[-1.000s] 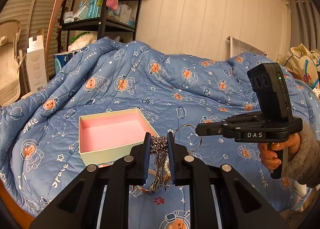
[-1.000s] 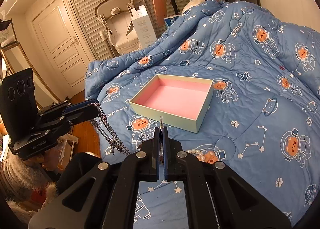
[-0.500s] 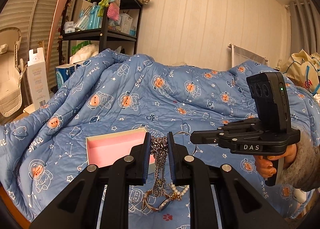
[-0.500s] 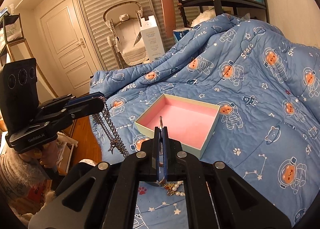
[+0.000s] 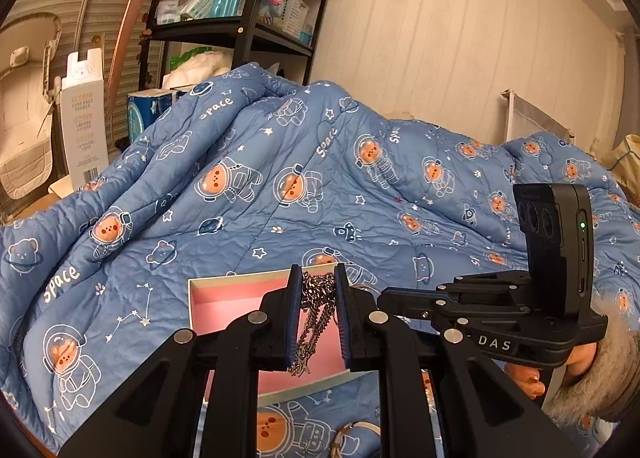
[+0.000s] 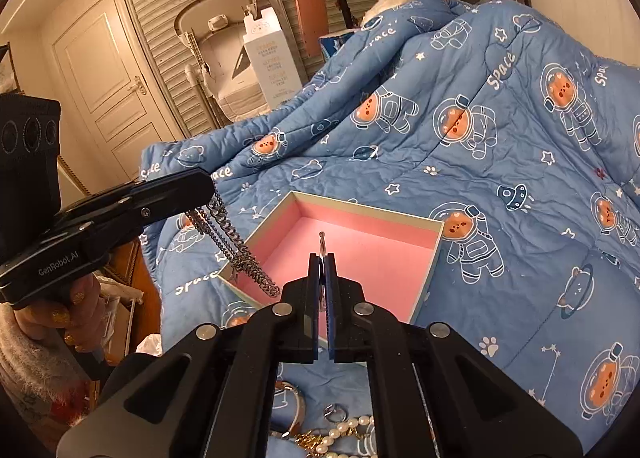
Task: Organize jewelry
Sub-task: 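Carry chain and bangle into the pink-lined box and open both grippers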
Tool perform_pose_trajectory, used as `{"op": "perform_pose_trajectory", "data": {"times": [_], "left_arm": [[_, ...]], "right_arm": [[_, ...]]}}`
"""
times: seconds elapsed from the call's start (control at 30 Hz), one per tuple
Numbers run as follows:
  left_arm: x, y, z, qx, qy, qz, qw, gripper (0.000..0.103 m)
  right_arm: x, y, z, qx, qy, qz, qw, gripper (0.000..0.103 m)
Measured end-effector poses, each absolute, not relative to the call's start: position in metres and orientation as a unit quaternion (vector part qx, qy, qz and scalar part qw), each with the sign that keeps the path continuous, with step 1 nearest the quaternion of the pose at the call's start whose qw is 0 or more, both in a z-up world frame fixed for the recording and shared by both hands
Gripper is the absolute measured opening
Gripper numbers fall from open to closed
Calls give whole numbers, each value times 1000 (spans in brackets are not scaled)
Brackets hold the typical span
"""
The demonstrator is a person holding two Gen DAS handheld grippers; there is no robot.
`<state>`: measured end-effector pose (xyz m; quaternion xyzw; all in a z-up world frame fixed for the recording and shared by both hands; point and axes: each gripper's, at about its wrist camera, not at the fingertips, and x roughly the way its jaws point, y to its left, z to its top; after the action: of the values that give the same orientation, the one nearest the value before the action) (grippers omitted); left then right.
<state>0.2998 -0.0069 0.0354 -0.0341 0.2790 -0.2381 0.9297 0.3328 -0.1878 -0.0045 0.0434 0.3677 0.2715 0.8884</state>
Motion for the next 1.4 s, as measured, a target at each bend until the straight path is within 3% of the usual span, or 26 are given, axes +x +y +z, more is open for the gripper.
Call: {"op": "perform_pose_trajectory", "data": {"times": [0.53, 1.4], "left_arm": [[381, -6, -27, -46, 361, -196, 910, 15], [409, -13, -74, 1, 429, -149, 891, 16]], "right_arm": [[415, -172, -67, 80, 460, 251, 848, 3], [445, -135, -94, -84, 471, 189, 858, 4]]}}
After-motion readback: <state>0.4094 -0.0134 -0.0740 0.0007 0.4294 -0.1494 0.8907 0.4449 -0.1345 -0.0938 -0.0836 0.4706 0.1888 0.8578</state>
